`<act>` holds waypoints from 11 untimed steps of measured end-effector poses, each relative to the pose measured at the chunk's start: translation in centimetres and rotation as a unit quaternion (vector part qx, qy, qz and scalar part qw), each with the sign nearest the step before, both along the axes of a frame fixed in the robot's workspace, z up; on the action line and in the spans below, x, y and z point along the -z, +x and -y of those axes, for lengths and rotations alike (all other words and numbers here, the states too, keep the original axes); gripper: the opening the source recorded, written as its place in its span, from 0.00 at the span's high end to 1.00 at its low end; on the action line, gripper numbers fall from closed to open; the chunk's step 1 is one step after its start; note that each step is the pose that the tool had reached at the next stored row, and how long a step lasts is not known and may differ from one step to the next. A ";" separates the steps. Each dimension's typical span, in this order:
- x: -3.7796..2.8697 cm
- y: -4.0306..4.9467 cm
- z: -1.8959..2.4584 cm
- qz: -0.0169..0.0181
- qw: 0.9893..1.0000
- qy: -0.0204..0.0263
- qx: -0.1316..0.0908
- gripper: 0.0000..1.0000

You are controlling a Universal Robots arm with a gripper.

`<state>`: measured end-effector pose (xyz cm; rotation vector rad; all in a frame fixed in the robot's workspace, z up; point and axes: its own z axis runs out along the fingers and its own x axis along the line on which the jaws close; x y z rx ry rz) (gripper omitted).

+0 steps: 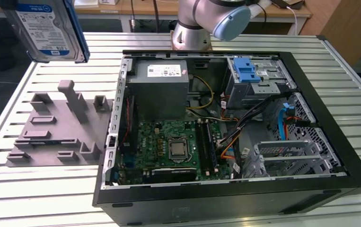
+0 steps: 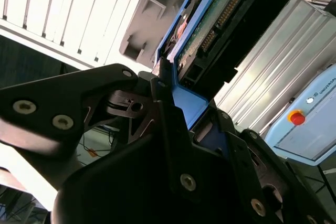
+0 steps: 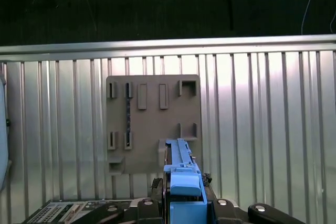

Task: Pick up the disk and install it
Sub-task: 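Pick up the disk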

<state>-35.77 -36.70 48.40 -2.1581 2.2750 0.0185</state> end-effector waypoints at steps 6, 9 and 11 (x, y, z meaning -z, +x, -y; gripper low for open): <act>0.01 1.04 0.37 0.000 1.000 0.000 0.000 0.64; 0.02 1.21 0.70 0.000 1.000 0.000 0.000 0.64; 0.03 1.28 0.99 0.000 1.000 0.000 0.000 0.64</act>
